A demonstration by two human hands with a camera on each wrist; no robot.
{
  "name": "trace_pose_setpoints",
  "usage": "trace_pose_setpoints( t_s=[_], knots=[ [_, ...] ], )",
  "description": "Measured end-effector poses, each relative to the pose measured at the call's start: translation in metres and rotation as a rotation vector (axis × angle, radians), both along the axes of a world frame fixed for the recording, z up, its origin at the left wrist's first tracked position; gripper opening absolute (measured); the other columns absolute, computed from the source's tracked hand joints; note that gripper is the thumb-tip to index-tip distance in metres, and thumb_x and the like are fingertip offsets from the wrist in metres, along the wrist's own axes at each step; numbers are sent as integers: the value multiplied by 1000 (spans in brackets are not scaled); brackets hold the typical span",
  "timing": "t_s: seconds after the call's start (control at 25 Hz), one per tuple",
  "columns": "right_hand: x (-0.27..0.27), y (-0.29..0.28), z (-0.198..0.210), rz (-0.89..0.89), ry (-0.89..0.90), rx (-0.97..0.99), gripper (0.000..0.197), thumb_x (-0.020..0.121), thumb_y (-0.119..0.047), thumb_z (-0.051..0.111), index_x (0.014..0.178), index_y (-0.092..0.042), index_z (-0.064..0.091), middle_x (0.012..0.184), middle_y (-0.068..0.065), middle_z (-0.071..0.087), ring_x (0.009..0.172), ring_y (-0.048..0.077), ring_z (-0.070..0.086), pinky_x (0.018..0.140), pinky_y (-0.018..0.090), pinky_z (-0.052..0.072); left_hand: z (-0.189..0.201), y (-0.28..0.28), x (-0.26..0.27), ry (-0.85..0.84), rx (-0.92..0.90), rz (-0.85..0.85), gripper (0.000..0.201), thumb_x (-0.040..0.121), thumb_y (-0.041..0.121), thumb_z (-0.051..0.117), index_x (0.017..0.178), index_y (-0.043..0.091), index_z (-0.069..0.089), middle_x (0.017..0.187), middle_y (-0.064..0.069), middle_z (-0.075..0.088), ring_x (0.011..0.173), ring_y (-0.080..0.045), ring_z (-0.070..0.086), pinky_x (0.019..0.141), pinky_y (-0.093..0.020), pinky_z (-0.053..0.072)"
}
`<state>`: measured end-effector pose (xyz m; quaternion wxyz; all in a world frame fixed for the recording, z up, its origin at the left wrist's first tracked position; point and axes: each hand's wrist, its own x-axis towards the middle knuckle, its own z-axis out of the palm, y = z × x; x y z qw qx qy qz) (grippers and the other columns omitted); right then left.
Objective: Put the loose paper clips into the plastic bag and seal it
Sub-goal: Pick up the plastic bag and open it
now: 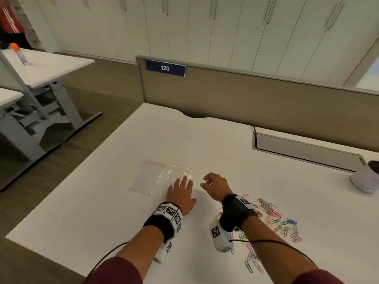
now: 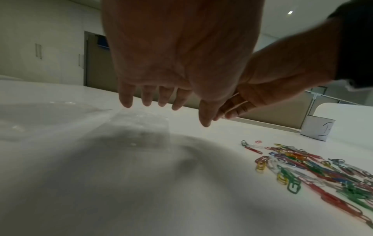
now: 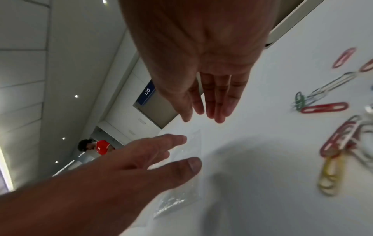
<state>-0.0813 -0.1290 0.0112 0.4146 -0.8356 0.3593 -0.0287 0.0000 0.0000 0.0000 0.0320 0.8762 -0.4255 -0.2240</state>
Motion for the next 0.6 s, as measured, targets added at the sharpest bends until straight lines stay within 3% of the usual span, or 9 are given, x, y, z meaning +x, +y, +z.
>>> trace_pose_setpoints(
  t_s=[0.08,0.2,0.4,0.52,0.6],
  knots=[
    [15,-1,-3,-3,44,25,33,90,-24,60,120,-10,56,115,12,63,95,22,57,82,27,46,-5,3,5,6,26,9,66,100,43,36,154,17,6,164,-6,-7,152,-28,-2,123,-47,8],
    [37,-3,-12,30,81,32,38,92,-20,56,129,-13,51,122,15,60,109,28,59,92,32,47,-12,5,8,40,51,-20,59,101,41,33,152,17,17,164,-5,0,152,-28,1,123,-47,8],
    [50,-6,-33,97,217,-58,51,93,-21,50,143,-17,37,139,19,43,125,35,49,107,41,40,-18,10,1,121,-52,-35,48,101,34,39,143,11,40,158,-7,27,147,-26,22,121,-47,17],
    [50,-7,-42,95,251,-92,54,93,-27,52,144,-19,35,140,19,37,128,37,43,109,44,38,-19,13,2,163,-237,21,33,96,29,50,119,7,60,133,-10,56,125,-27,51,108,-44,40],
    [48,-6,-43,51,259,-119,49,92,-30,55,137,-16,42,136,18,38,127,38,41,105,44,40,-18,13,3,173,-315,66,26,93,26,55,105,4,65,115,-10,63,108,-28,60,95,-41,49]
  ],
)
